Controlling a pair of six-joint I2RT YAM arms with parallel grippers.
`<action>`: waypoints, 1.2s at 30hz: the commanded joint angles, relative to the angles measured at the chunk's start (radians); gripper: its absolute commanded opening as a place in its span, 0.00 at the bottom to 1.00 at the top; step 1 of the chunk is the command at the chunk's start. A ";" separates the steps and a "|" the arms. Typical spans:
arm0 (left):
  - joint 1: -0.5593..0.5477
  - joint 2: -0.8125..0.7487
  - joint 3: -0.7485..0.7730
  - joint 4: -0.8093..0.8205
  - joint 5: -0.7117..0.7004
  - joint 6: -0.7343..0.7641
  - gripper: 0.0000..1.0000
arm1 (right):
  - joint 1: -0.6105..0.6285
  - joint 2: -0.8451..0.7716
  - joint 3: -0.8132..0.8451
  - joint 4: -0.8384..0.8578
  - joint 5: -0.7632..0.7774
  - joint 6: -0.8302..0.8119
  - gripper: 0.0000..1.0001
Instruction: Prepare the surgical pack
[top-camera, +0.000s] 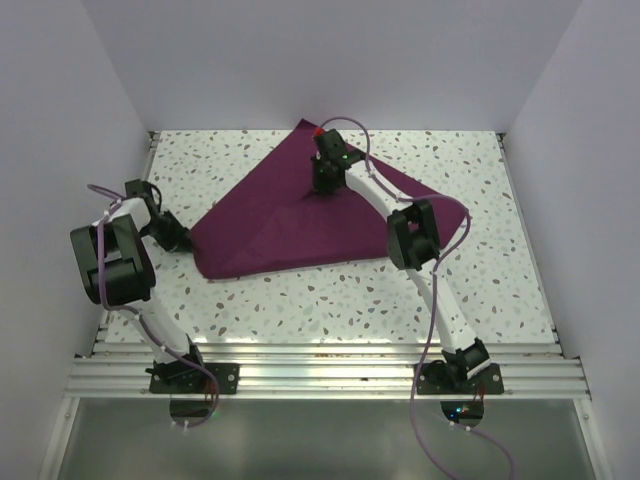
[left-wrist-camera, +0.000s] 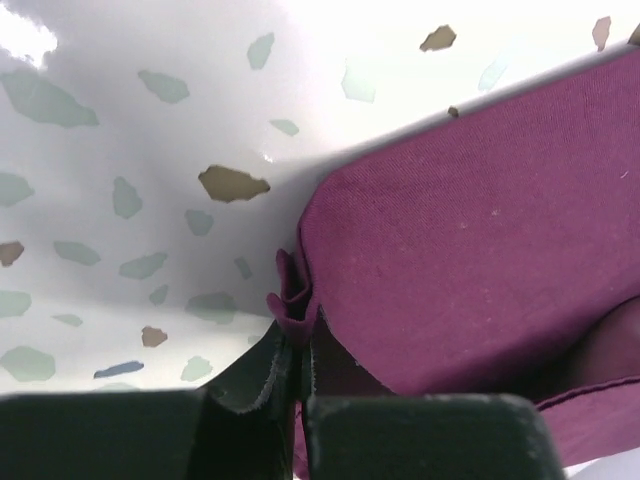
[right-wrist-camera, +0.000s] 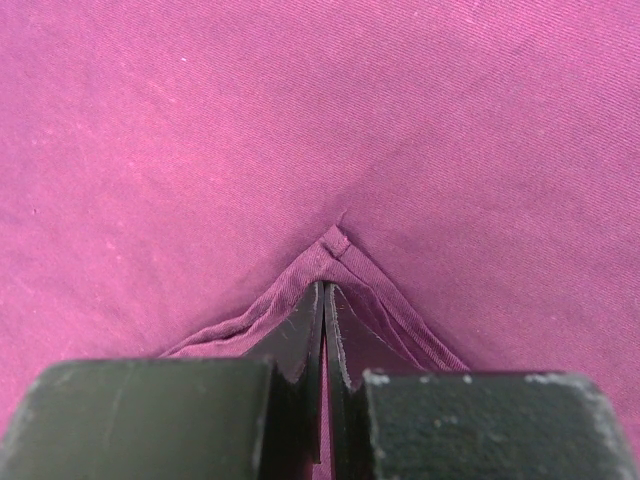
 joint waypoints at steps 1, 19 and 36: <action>-0.009 -0.071 -0.023 0.021 -0.001 0.015 0.00 | 0.022 0.052 -0.014 -0.023 0.001 -0.004 0.00; -0.466 -0.056 0.481 -0.005 0.192 -0.317 0.00 | 0.011 0.106 0.018 -0.081 -0.020 0.054 0.00; -0.704 0.115 0.667 -0.002 0.252 -0.357 0.00 | -0.024 0.095 -0.039 -0.072 -0.178 0.125 0.00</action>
